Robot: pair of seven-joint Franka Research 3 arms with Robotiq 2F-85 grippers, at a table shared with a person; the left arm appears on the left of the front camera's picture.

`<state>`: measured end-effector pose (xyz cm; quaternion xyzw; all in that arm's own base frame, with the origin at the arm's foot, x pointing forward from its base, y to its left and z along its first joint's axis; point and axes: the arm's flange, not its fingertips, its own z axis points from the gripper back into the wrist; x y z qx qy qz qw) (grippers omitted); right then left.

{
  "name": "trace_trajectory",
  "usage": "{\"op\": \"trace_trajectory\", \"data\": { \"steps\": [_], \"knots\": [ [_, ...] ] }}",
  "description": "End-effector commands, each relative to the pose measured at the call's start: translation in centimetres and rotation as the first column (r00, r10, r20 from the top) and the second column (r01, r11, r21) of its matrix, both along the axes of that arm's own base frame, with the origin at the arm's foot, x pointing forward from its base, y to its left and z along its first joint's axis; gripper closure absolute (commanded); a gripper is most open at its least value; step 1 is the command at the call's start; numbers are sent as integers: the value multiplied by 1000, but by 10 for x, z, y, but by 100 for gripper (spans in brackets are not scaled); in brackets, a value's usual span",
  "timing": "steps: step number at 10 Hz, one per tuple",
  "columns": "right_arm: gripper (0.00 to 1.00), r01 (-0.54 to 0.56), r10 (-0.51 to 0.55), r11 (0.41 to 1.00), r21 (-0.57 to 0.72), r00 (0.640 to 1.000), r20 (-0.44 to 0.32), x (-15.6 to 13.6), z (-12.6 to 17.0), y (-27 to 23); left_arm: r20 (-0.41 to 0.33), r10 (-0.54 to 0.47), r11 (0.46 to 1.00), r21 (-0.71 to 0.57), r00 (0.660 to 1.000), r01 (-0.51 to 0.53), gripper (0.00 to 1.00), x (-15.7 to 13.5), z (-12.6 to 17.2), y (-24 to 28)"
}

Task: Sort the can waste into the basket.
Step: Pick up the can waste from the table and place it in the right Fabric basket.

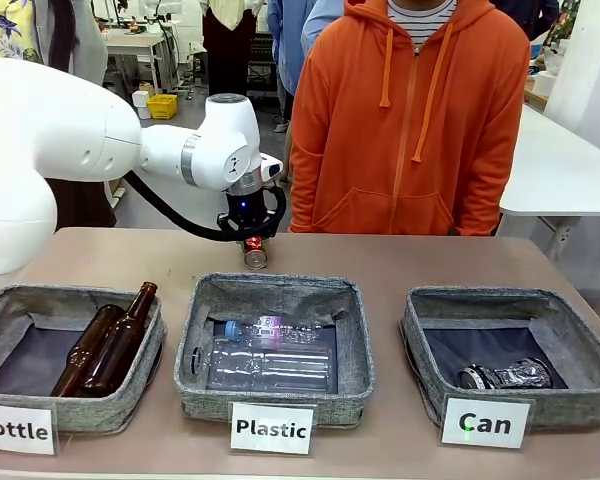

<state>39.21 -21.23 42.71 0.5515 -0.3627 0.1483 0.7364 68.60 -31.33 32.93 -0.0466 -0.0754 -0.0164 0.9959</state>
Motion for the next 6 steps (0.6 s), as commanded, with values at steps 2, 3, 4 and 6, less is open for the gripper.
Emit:
{"op": "trace_trajectory", "data": {
  "steps": [2, 3, 4, 6],
  "knots": [
    [0, 5, -5, 1000, 11, 1000, 15, 1, 4, 1, -25, -55, 998, -5, 998, 55, 100, -50, 27, 10],
    [0, 5, -5, 1000, 11, 1000, 15, 1, 4, 1, -41, -94, 995, -21, 995, 93, 100, -72, 44, 11],
    [0, 5, -5, 1000, 11, 1000, 15, 1, 4, 1, -29, -117, 992, -42, 993, 116, 100, -95, 67, 17],
    [0, 5, -5, 1000, 11, 1000, 15, 1, 4, 1, 12, -200, 974, -111, 980, 200, 100, -142, 132, 41]
  ]
}}
